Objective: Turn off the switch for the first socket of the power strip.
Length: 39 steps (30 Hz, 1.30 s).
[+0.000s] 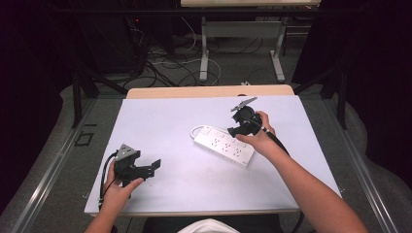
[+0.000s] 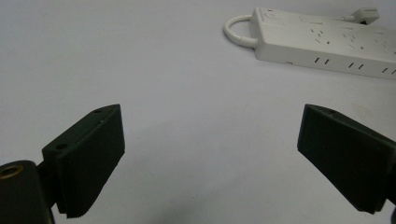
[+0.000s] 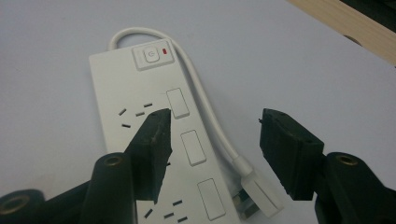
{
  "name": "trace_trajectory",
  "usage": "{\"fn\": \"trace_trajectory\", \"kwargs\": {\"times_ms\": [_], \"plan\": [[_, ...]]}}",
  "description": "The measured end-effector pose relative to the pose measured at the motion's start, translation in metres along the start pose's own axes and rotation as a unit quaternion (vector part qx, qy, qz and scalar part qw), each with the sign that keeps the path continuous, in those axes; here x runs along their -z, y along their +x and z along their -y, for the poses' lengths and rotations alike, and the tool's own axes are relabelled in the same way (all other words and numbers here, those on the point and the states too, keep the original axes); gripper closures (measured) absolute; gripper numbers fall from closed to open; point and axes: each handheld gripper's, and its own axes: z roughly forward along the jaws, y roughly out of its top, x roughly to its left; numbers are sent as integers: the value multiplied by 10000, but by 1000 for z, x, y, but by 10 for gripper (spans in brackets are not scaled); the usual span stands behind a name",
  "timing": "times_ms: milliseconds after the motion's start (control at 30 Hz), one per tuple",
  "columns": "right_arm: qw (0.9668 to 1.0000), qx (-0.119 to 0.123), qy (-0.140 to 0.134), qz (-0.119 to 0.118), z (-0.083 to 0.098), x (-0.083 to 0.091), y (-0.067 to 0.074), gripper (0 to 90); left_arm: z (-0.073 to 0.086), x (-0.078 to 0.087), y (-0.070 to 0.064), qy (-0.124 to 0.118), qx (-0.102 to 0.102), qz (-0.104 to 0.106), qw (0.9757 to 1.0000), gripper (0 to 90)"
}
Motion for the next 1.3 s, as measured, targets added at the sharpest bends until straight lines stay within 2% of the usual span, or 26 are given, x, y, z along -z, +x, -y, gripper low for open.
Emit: {"fn": "trace_trajectory", "kwargs": {"times_ms": [33,67,100,533,567,767,1067,1133,1233,1267,1300], "plan": [[9999,32,121,69,-1,0,0,427,0,0,0,-3,6,-7,10000,73],[10000,22,0,11,-1,-3,0,427,0,0,0,0,4,-5,10000,73],[9999,21,132,52,-1,-3,-1,426,0,0,0,0,4,-8,10000,73],[9997,-122,202,95,-2,-16,-1,431,0,0,0,2,6,-6,10000,74],[9996,-89,277,41,-3,-16,-2,434,0,0,0,3,6,-5,10000,74],[9994,-127,306,57,-3,-22,-2,467,0,0,0,12,4,-2,10000,75],[9992,-166,347,-57,-4,-30,0,556,1,-1,0,-3,8,2,10000,77],[9987,-315,393,-90,-5,-33,3,589,1,-1,0,-1,11,2,10000,78],[9988,-199,404,-171,-5,-36,4,619,1,-1,0,1,8,2,10000,79],[9988,-261,396,-157,-5,-37,6,626,1,-1,0,1,8,3,10000,79],[9988,-203,411,-182,-6,-38,5,632,1,-1,1,0,8,3,10000,80]]}}
